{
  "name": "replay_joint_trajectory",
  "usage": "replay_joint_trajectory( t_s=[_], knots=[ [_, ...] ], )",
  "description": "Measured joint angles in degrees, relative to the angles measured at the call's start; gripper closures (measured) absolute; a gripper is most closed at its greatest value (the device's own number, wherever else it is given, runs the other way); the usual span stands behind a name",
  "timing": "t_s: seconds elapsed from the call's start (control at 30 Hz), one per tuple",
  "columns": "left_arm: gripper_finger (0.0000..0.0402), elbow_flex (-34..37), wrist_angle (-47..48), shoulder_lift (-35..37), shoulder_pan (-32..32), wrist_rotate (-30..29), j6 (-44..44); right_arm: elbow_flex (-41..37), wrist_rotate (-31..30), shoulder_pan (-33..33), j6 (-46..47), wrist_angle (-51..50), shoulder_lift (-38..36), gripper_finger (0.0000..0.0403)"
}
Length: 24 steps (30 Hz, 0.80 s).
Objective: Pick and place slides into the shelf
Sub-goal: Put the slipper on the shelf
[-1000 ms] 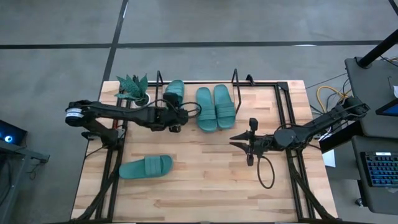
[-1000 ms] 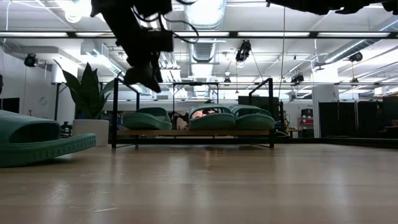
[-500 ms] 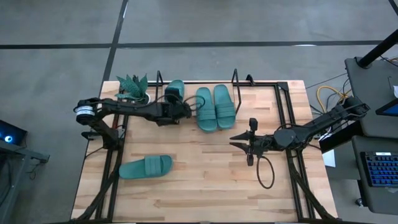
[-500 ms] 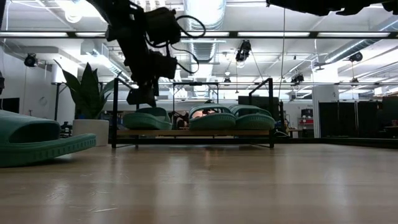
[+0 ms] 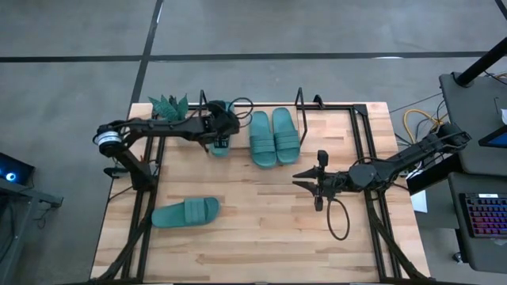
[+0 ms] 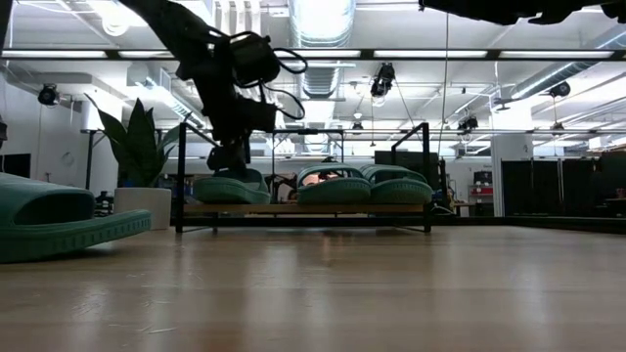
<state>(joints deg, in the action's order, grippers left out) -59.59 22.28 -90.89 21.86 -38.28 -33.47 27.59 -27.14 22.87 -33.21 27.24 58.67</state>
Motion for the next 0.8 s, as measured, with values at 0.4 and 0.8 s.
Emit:
replay_joint_trajectory(
  t_s=[0.4, 0.8],
  knots=[
    [0.0314, 0.15, -1.38, -1.36, 3.32, 6.35, -0.50, 0.00, 0.00, 0.00, -0.24, 0.01, 0.00, 0.0330],
    [0.0394, -0.21, -2.79, -2.58, 4.37, -0.40, -0.33, 0.00, 0.02, -0.02, -0.24, 0.01, 0.00, 0.0335]
  ],
)
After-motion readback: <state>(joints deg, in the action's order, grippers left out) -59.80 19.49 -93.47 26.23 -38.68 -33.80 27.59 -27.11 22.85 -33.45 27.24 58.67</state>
